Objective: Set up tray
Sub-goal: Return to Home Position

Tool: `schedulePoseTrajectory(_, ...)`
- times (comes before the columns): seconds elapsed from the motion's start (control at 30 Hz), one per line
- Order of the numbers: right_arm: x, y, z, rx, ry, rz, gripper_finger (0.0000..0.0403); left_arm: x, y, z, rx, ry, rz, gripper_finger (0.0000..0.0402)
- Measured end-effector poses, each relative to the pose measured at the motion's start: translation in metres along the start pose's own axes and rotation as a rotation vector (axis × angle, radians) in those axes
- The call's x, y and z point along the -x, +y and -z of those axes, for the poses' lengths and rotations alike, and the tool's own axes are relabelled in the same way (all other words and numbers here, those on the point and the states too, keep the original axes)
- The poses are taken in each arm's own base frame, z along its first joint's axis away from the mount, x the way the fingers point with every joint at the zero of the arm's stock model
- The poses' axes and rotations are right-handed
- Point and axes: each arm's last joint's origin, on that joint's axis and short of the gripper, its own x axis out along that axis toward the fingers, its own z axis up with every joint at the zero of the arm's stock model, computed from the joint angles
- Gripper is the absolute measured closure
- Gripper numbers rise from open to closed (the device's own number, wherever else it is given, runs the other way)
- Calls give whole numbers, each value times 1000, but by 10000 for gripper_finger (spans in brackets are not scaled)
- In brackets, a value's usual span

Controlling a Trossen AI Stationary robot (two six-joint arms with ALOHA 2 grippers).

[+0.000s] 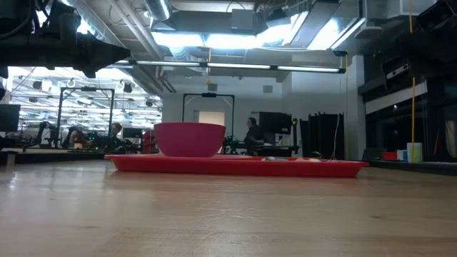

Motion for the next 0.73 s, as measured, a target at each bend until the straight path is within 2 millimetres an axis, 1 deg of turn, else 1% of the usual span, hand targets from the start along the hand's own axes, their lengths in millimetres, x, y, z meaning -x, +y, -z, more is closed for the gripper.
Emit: schedulePoseTrajectory(0.73, 0, 0, 0, -1, 0, 0, 380, 0, 0, 0, 0, 0, 0, 393)
